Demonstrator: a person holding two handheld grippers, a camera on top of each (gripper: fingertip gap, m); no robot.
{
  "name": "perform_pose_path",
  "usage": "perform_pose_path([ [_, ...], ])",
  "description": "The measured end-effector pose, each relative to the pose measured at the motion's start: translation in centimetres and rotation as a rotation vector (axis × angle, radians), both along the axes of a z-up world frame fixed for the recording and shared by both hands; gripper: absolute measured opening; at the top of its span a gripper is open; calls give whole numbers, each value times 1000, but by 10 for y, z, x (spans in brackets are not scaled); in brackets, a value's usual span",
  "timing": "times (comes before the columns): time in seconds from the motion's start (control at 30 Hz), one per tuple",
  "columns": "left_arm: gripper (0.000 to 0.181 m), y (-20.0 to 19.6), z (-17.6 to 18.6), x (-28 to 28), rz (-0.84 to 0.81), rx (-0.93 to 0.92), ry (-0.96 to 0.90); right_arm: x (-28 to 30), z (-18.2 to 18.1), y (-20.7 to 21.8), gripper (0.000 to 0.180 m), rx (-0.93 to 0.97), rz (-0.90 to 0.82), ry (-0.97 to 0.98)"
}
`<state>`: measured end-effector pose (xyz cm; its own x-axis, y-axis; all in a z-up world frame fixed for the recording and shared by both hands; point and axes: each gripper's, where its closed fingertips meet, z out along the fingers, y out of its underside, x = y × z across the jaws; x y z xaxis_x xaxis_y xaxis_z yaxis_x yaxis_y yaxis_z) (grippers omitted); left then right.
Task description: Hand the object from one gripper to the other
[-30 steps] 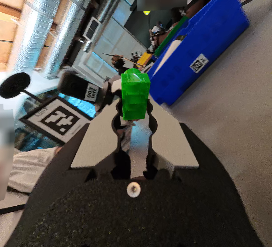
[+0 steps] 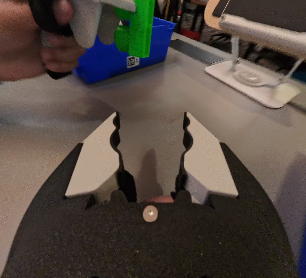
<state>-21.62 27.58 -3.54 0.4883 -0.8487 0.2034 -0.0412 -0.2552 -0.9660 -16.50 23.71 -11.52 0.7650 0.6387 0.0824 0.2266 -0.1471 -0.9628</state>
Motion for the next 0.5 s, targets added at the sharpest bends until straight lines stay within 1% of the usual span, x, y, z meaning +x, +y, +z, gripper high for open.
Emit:
perform_pose_path([
  [0.03, 32, 0, 2, -1, 28, -7, -17, -3, 4, 1, 76, 51, -57, -60],
  [0.07, 32, -2, 1, 1, 40, -15, -21, -5, 13, 2, 75, 102, -138, -76],
  [0.1, 32, -6, 1, 5, 35, -22, -26, -8, 24, 2, 70, 153, -202, -74],
  [0.13, 32, -10, 2, 9, 24, -27, -35, -15, 35, 0, 63, 194, -225, -51],
  [0.2, 32, -17, 0, 16, 4, -37, -36, -23, 45, 0, 63, 188, -246, 1],
  [0.27, 32, -24, -2, 22, -24, -50, -32, -29, 46, 2, 63, 157, -234, 52],
  [0.37, 32, -30, -4, 28, -44, -70, -37, -35, 38, 4, 64, 150, -208, 34],
  [0.5, 32, -32, -7, 31, -58, -83, -37, -33, 41, 3, 60, 187, -216, 25],
])
